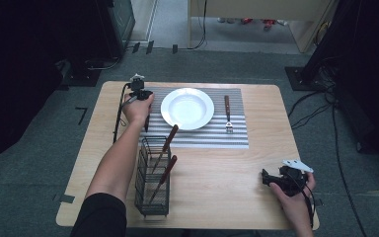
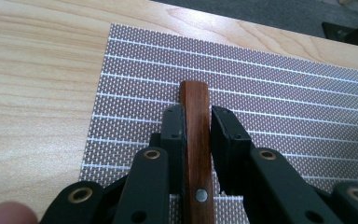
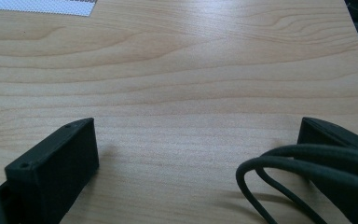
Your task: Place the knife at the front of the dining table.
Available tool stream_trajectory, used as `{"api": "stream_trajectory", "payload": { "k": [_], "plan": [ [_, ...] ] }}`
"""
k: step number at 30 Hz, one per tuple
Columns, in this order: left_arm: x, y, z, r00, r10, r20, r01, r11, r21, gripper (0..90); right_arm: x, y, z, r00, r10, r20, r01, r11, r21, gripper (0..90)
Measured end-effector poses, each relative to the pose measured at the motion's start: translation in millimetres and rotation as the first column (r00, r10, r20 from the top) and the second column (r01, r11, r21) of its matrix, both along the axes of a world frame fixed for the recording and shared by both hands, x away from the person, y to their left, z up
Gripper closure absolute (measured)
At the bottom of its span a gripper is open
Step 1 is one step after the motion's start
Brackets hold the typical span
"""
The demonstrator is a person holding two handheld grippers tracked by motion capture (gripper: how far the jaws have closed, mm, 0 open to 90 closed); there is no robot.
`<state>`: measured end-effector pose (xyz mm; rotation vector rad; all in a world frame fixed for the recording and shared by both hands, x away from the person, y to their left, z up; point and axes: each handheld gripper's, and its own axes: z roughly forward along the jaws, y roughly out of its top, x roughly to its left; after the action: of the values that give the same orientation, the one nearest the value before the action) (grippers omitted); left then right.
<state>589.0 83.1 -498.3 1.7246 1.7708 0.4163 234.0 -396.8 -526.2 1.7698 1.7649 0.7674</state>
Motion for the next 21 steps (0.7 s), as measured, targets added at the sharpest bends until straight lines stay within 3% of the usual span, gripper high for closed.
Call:
{"api": "stream_trajectory", "payload": {
  "k": [4,13,21],
  "plan": [
    [-0.2,-1.2,-0.4,0.9999,0.004,0.014,-0.005,0.9995,0.032,76.7,0.0,0.0,0.0,1.0,0.0,0.0,0.0,1.0,0.0,0.0],
    [1.0,2.9,-1.3,0.9999,0.001,0.015,-0.001,1.0,0.001,76.7,0.0,0.0,0.0,1.0,0.0,0.0,0.0,1.0,-0.001,0.0],
    [-0.1,-1.1,-2.3,0.9995,-0.005,0.033,0.004,0.9993,0.036,76.5,0.0,0.0,0.0,1.0,0.0,0.0,0.0,1.0,-0.001,0.0]
  ]
}}
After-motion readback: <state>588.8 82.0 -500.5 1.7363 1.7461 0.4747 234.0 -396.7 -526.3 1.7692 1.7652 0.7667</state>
